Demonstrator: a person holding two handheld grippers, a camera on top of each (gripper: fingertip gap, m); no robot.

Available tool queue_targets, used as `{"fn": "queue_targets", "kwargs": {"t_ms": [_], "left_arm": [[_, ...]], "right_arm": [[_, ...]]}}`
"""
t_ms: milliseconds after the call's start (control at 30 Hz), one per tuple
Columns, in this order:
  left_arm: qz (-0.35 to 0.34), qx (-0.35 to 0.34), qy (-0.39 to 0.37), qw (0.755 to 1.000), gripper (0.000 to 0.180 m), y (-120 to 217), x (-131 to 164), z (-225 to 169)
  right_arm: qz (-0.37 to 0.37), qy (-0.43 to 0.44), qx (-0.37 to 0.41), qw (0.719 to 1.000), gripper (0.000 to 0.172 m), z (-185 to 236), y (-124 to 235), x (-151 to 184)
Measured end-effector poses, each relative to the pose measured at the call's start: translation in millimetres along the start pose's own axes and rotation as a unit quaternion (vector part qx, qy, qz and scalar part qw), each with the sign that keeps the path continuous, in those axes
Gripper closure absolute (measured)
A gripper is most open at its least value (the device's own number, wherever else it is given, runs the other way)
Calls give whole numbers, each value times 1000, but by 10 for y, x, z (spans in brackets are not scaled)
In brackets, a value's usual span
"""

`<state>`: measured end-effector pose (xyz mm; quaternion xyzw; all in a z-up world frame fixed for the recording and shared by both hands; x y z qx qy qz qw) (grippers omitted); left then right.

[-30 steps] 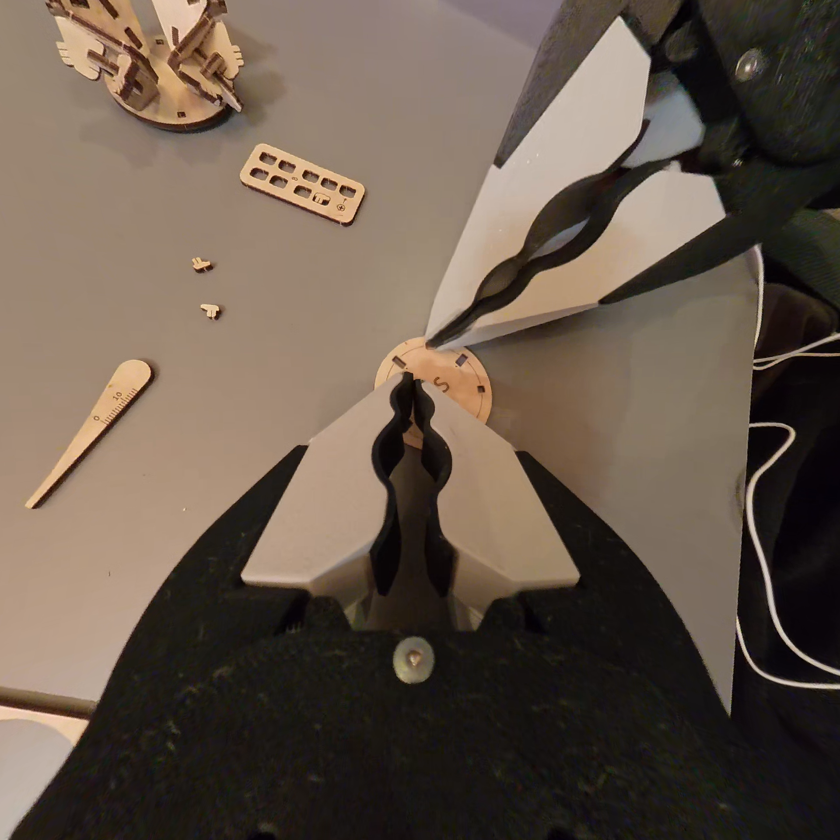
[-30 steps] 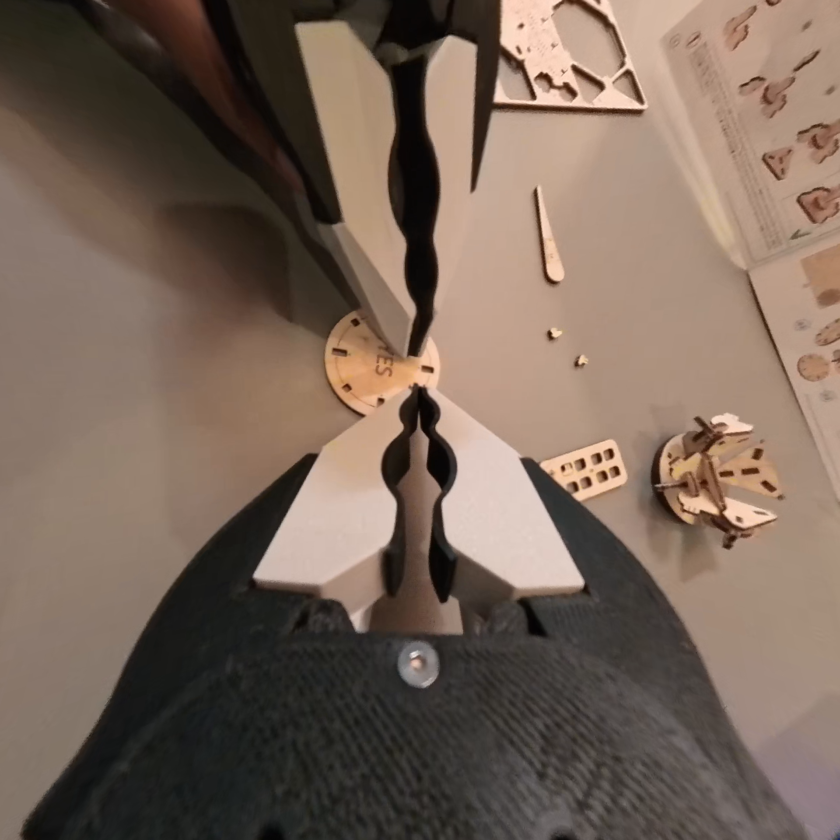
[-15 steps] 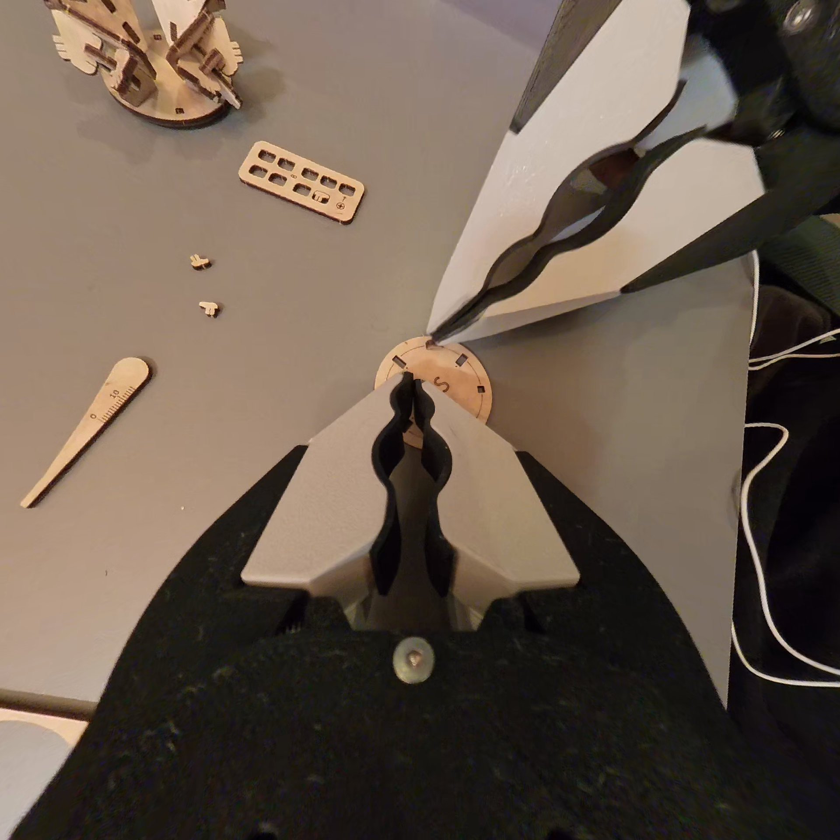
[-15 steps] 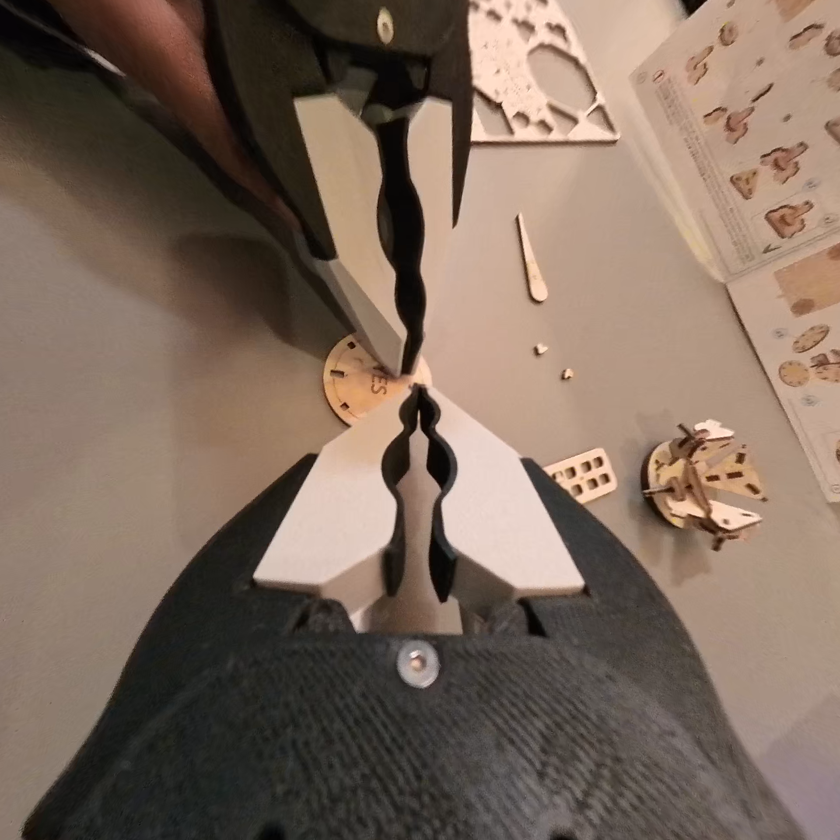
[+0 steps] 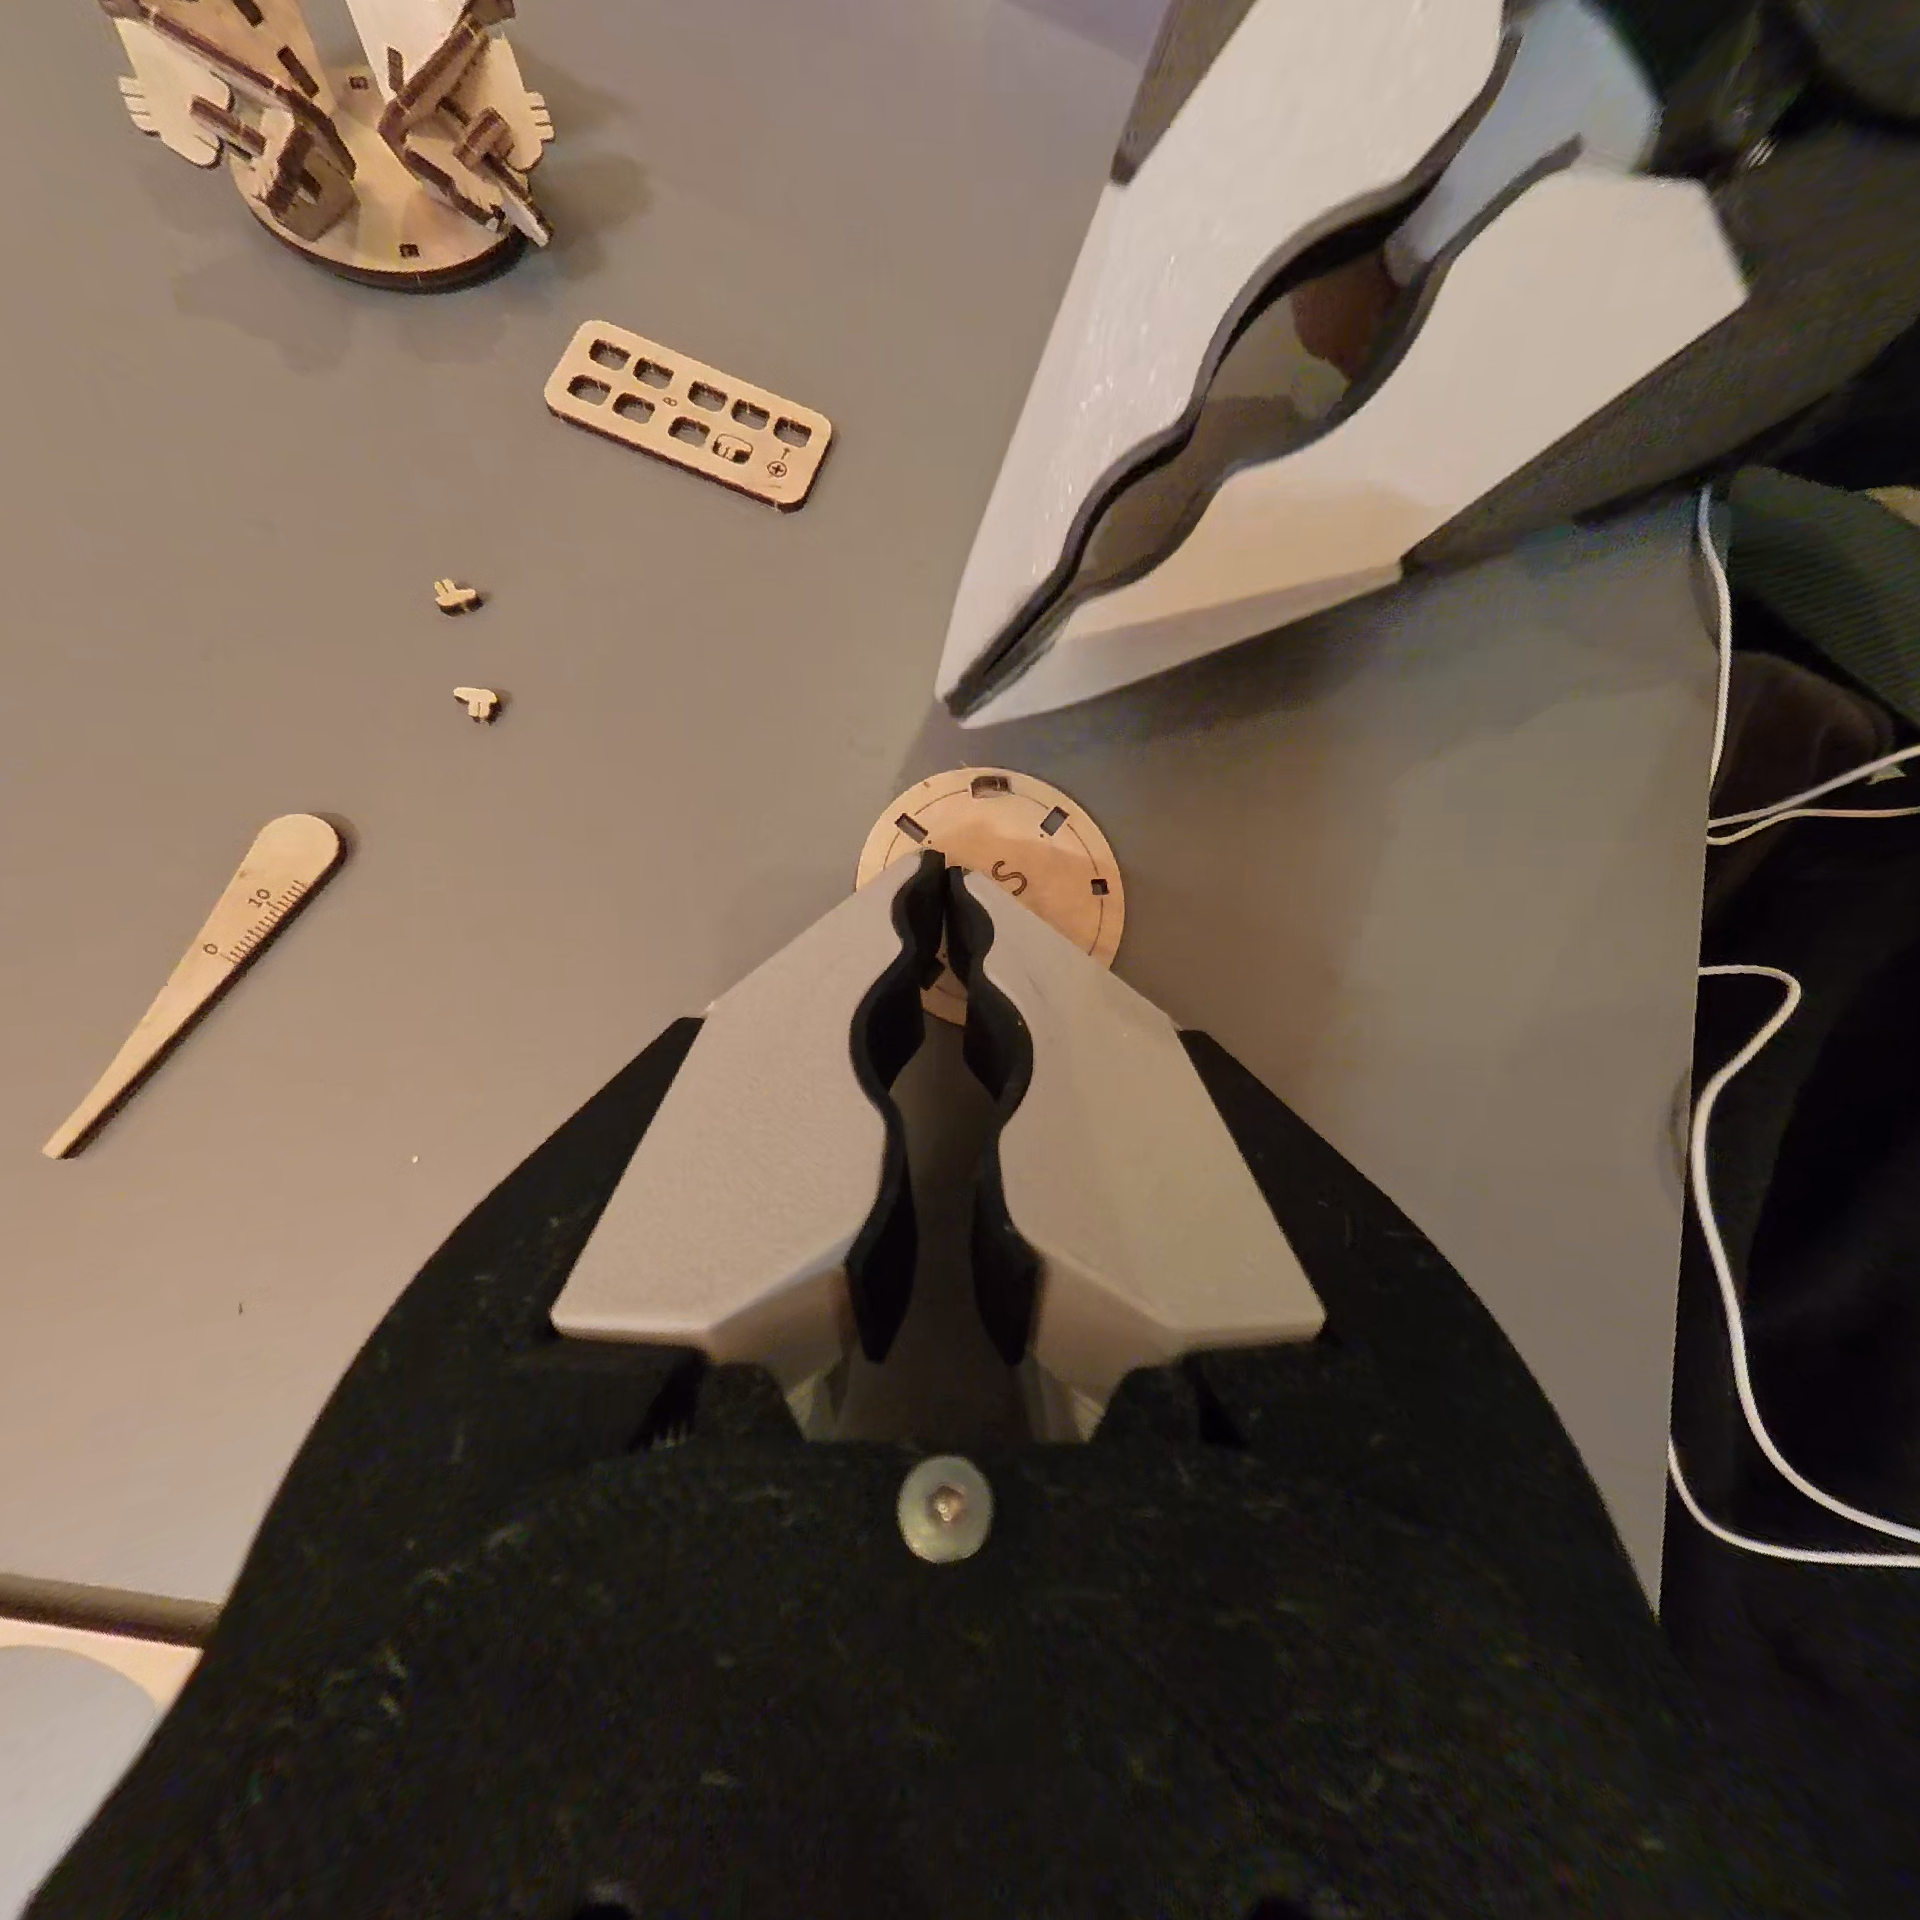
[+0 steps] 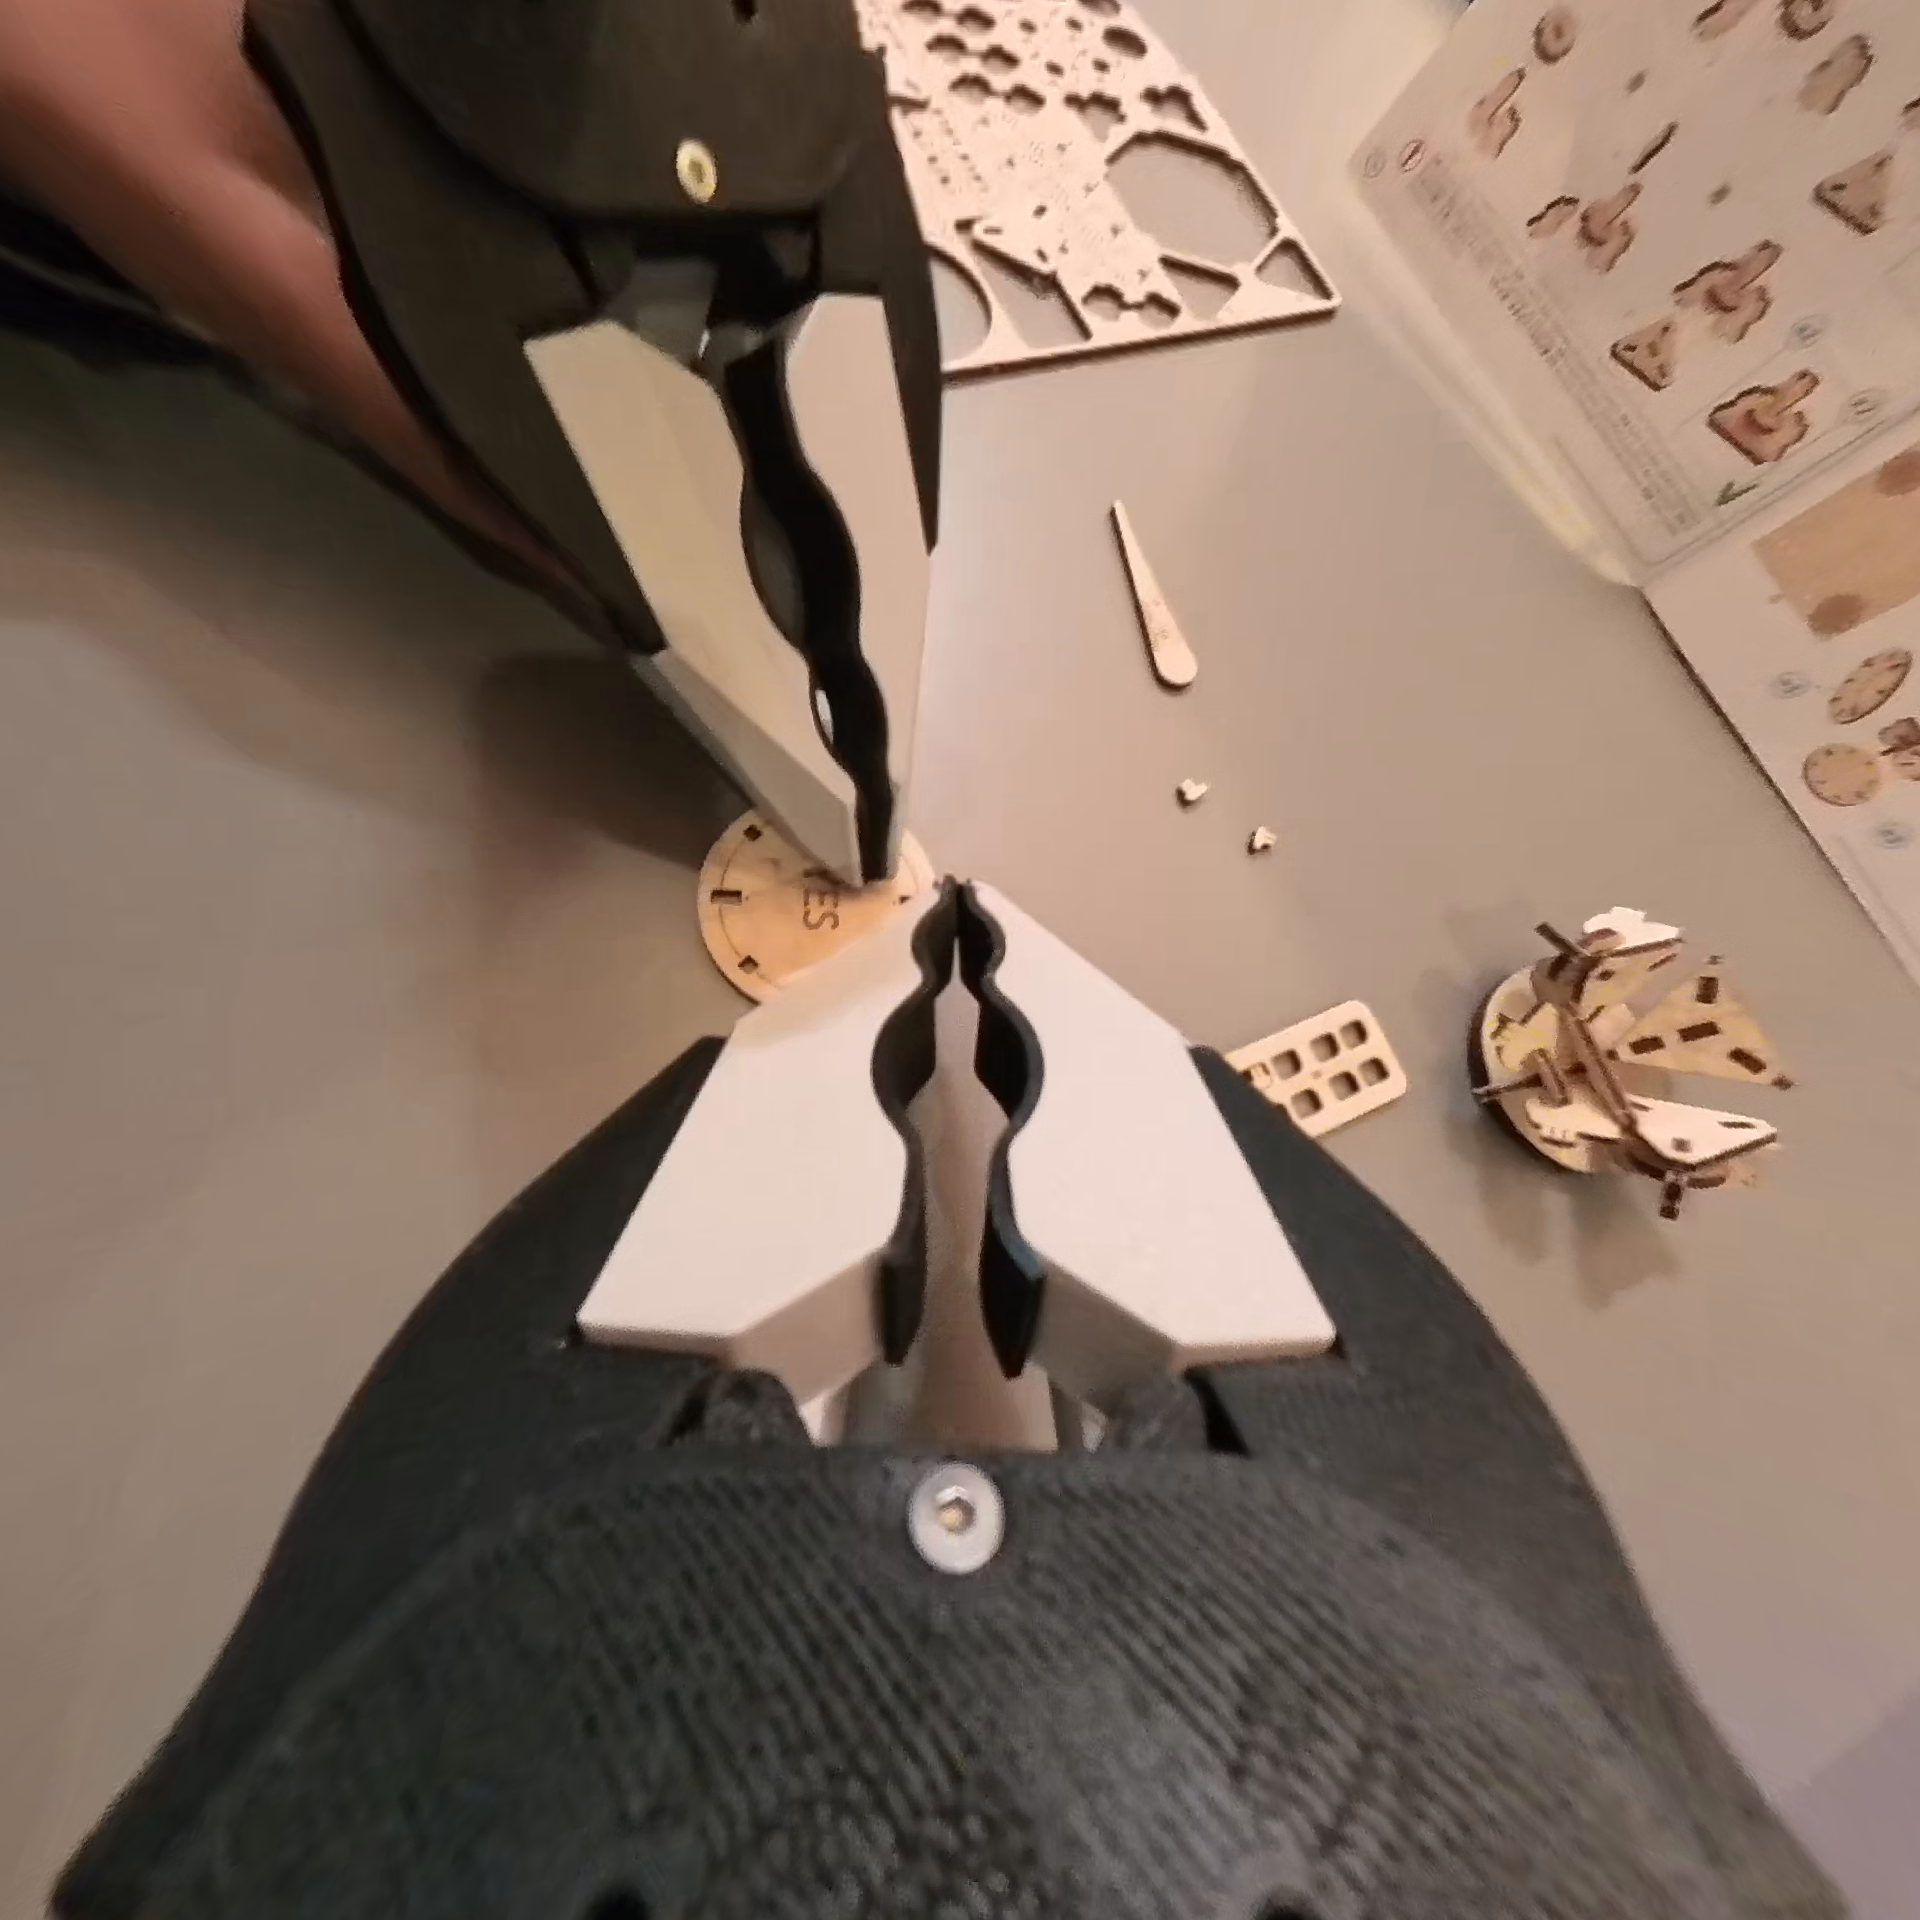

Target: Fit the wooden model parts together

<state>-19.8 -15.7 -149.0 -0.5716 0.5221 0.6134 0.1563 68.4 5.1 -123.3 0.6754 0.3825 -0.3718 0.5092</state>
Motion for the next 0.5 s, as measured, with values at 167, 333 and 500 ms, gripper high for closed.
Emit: {"fn": "queue_targets", "kwargs": {"t_ms": [167, 333, 500], "left_arm": [[0, -1, -3, 1000, 180, -1, 2, -3], [0, -2, -5, 1000, 180, -2, 3, -5], [0, -7, -14, 1000, 180, -3, 4, -14]], "right_arm": [[-8, -29, -2, 1000, 172, -3, 27, 25], [-39, -62, 9, 997, 172, -20, 62, -9], [-44, -65, 23, 997, 172, -32, 94, 17]]}}
Point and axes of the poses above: each gripper's, where its closed fingertips meet, y back along the fingers, x out of its underside, z = x × y across the jaws, the point moved 6 cm from there along y, back along the fingers, and after that the axes turned 15 degrees about -z, right-handed, at the moved point
